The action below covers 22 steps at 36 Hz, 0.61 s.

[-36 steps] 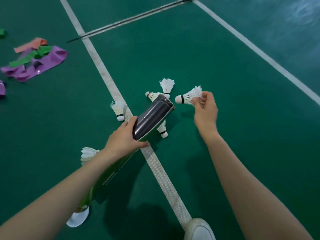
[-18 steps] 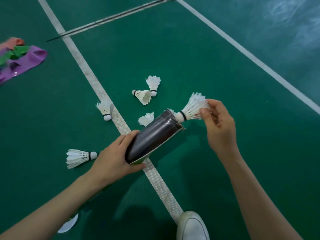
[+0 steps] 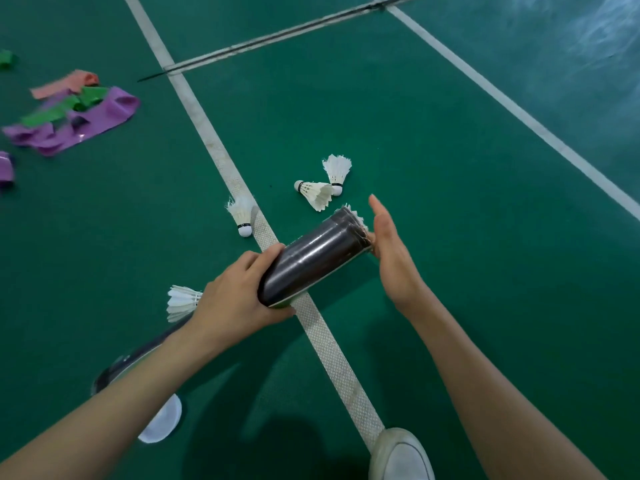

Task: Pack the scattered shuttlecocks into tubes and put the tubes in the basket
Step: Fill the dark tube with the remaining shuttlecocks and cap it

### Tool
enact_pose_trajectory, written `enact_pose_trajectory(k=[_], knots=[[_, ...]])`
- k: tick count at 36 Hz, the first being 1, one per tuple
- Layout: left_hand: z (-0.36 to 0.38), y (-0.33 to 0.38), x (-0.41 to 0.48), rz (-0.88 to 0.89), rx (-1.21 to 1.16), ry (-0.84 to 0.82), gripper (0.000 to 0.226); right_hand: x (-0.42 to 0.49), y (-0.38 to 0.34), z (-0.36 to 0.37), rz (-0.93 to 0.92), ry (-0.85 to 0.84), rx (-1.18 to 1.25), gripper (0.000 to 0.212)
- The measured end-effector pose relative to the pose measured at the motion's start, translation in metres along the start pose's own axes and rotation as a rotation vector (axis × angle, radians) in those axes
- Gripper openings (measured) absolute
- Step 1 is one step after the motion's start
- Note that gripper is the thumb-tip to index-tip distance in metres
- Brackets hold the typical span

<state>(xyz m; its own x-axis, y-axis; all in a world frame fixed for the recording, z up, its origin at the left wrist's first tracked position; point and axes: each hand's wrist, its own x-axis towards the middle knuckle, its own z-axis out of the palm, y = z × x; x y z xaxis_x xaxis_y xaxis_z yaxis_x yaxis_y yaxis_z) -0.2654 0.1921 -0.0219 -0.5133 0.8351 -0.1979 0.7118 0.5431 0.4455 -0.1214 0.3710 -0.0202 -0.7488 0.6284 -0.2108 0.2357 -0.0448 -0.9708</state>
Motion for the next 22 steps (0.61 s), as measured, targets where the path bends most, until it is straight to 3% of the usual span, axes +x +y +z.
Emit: enact_pose_trajectory(k=[2, 4, 6, 8, 11, 13, 15, 19, 22], knots=[[0.002, -0.008, 0.004, -0.046, 0.004, -0.019, 0.095, 0.014, 0.007, 0.010, 0.020, 0.061, 0.022, 0.063], [0.005, -0.019, 0.009, -0.104, 0.006, -0.027, 0.096, 0.030, 0.014, 0.019, 0.074, 0.224, 0.144, 0.042], [0.005, -0.030, 0.015, -0.167, -0.001, -0.028, 0.095, 0.051, 0.026, 0.026, 0.136, 0.346, 0.062, 0.033], [0.004, -0.040, 0.021, -0.230, -0.007, -0.029, 0.094, 0.070, 0.042, 0.030, 0.194, 0.264, -0.221, 0.038], [0.001, -0.053, 0.028, -0.304, -0.009, -0.036, 0.094, 0.085, 0.060, 0.042, 0.182, -0.075, -0.643, 0.056], [0.000, -0.059, 0.029, -0.328, -0.017, -0.040, 0.095, 0.088, 0.066, 0.049, 0.112, -0.209, -0.881, 0.065], [0.001, -0.061, 0.026, -0.342, -0.019, -0.054, 0.098, 0.091, 0.070, 0.052, 0.054, -0.223, -1.048, 0.065], [0.007, -0.061, 0.017, -0.328, -0.008, -0.094, 0.099, 0.089, 0.075, 0.048, 0.051, -0.175, -1.139, 0.036], [0.012, -0.058, 0.011, -0.305, 0.013, -0.114, 0.100, 0.084, 0.074, 0.039, 0.021, 0.046, -1.026, 0.028]])
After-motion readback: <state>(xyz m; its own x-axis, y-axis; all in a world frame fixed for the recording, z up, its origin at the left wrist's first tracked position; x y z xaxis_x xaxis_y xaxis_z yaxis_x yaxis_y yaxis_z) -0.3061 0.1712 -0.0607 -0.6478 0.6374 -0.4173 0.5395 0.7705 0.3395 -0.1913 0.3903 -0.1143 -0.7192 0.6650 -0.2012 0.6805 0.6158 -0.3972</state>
